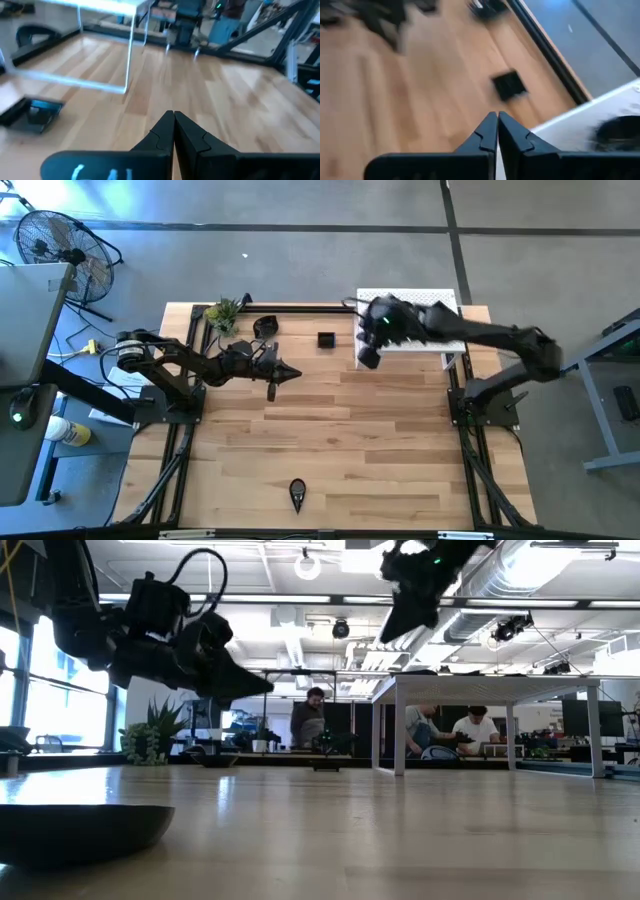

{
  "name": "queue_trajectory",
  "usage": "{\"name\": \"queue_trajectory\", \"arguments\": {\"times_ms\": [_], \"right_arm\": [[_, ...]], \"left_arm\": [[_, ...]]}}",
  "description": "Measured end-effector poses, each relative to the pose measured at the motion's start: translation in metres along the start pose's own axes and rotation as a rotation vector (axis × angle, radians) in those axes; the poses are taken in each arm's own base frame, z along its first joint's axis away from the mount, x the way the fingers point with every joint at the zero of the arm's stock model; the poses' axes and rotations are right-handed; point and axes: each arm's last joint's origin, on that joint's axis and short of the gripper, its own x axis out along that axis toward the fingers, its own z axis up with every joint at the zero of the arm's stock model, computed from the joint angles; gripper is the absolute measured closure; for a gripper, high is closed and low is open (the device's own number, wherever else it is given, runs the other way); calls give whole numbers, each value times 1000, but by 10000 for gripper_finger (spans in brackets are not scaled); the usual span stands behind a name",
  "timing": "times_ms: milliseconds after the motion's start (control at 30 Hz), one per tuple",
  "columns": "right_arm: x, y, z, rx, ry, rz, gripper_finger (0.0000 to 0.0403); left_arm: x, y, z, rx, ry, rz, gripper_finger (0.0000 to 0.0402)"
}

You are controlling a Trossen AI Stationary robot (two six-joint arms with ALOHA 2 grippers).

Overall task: Pick & Place Mini shaped plates
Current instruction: Stack the black square plate on top of the black square plates on the shelf

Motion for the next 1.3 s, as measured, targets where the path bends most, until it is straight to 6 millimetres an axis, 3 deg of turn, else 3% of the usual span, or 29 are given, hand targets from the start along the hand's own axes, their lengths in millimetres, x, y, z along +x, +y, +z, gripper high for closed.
{"name": "queue_trajectory", "arguments": {"times_ms": [300, 600, 833, 1300], "right_arm": [[-29, 51, -74, -58, -349, 94, 402], [-34, 74, -126, -99, -503, 179, 401], [-26, 80, -148, -103, -548, 160, 401], [-29, 86, -151, -178, -577, 183, 401]], "left_arm": [[1, 0, 1, -101, -7, 4, 396], [18, 8, 2, -205, 181, 95, 396], [38, 16, 24, -285, 309, 219, 396], [60, 25, 89, -298, 415, 528, 395]]}}
